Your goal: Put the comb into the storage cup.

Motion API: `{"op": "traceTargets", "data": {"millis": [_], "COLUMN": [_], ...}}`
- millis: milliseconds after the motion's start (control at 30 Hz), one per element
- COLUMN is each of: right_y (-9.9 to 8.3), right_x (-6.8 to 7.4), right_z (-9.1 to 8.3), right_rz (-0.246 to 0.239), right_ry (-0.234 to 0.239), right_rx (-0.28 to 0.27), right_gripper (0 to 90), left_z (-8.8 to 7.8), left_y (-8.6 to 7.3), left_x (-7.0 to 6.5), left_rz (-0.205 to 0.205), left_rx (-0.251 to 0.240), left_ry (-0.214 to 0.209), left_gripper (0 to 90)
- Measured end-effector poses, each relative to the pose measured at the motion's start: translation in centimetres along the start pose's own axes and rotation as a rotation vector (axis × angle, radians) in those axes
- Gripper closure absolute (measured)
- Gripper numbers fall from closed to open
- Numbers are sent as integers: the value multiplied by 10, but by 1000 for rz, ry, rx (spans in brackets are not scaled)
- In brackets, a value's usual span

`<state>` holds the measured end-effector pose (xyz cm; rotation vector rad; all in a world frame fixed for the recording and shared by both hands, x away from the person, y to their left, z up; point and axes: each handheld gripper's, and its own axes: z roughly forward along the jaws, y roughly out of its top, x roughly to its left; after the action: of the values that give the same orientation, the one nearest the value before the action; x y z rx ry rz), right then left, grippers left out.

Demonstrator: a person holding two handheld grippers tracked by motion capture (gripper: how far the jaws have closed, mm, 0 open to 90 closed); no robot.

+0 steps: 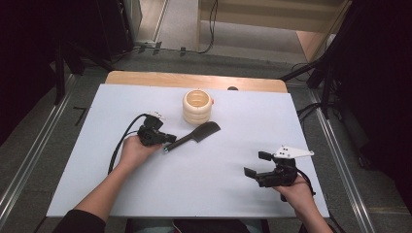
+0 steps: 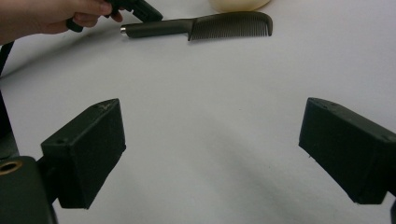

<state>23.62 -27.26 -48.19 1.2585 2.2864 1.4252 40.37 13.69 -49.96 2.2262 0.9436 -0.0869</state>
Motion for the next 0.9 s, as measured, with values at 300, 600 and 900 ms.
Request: {"op": "traceTargets", "data": {"millis": [300,600,900], "right_y": [0,0,0], "right_x": [0,0,1], "right_z": [0,1,1], "right_rz": [-1,-1,-5], "right_ry": [3,8,17], "right_rx": [5,3,12], "right_gripper": [55,55,55], "left_z": [-3,-24,-43], "left_y": [0,3,-4], "left_x": [0,-6,-18], "left_rz": [-7,-14,-34], "left_rx": [-8,-76,-104], "left_ry": [3,0,-81], "left_gripper": [858,738,471]}}
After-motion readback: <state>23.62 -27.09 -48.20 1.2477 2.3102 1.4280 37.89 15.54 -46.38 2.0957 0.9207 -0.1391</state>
